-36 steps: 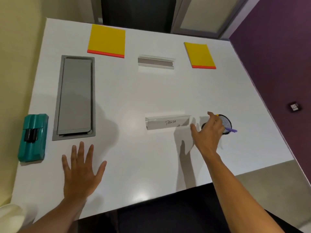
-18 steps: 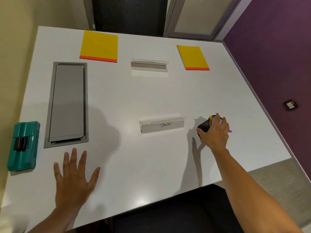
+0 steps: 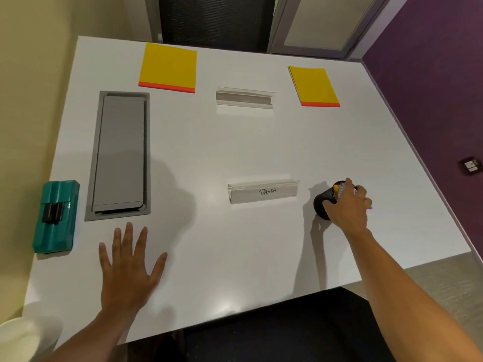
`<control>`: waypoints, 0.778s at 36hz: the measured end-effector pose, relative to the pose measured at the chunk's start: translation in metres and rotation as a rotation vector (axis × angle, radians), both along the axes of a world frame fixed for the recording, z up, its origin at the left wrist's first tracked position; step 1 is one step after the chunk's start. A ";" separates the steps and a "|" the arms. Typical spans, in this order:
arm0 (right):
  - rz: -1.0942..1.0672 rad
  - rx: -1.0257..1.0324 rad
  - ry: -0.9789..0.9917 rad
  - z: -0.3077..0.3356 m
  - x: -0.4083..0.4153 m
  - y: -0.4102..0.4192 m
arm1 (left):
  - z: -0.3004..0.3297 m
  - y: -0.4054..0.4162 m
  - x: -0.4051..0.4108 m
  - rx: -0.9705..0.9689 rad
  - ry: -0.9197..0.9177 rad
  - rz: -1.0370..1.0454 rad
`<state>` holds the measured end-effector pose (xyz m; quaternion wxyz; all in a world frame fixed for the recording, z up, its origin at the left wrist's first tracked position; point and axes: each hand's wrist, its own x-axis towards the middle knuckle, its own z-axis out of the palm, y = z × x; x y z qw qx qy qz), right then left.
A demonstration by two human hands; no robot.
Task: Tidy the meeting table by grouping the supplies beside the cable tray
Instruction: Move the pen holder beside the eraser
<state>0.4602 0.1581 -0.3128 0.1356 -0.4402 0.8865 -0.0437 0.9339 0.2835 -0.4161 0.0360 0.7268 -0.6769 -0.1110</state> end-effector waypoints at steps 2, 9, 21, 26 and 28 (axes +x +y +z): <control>-0.004 -0.003 -0.006 0.003 0.004 0.001 | -0.002 0.000 0.001 -0.005 -0.002 0.002; 0.068 -0.123 -0.007 0.035 0.024 -0.008 | -0.013 0.001 0.005 0.000 -0.052 0.008; 0.449 -0.145 -0.182 0.065 0.144 -0.050 | -0.014 -0.003 0.008 0.039 -0.024 -0.005; 0.631 -0.156 -0.238 0.065 0.208 -0.070 | -0.014 -0.004 0.020 0.047 0.035 -0.045; 0.706 -0.152 -0.261 0.064 0.230 -0.078 | -0.015 -0.003 0.020 0.053 0.044 -0.052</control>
